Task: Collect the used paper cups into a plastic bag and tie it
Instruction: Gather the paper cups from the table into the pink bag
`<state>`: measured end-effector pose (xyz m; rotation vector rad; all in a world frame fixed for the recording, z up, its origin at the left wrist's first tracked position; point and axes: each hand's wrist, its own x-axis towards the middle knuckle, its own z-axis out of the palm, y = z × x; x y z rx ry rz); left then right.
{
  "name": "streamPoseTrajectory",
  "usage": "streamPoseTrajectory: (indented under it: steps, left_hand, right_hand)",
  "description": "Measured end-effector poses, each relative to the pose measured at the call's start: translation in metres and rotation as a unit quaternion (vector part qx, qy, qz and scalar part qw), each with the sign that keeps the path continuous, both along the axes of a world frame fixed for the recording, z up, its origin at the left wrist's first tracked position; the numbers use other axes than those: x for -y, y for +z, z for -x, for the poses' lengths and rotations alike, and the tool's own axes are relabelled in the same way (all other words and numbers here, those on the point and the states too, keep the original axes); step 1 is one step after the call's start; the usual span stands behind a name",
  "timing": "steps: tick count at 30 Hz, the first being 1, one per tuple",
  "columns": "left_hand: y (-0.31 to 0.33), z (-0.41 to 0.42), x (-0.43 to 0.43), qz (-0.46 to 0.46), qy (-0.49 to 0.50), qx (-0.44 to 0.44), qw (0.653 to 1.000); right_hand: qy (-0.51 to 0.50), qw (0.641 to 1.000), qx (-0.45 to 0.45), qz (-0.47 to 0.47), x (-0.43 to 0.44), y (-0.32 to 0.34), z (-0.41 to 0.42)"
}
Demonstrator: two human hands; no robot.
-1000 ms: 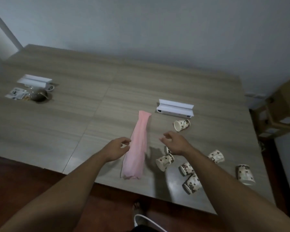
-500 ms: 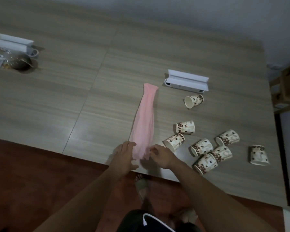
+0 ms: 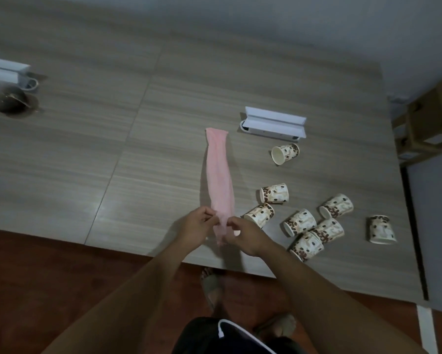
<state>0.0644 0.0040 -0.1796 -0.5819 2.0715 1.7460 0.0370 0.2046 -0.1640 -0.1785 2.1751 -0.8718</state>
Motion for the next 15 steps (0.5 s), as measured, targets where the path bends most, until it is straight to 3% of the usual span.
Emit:
streamPoseTrajectory:
  steps: [6, 15]
  left_hand:
    - [0.023, 0.019, -0.005, -0.016, -0.065, -0.012, 0.998]
    - [0.061, 0.039, 0.009, 0.181, -0.161, -0.101, 0.965]
  right_hand:
    - [-0.089, 0.995, -0.038, 0.028, -0.02, 0.026, 0.019]
    - [-0.213, 0.972, -0.041, 0.09, -0.046, 0.06, 0.033]
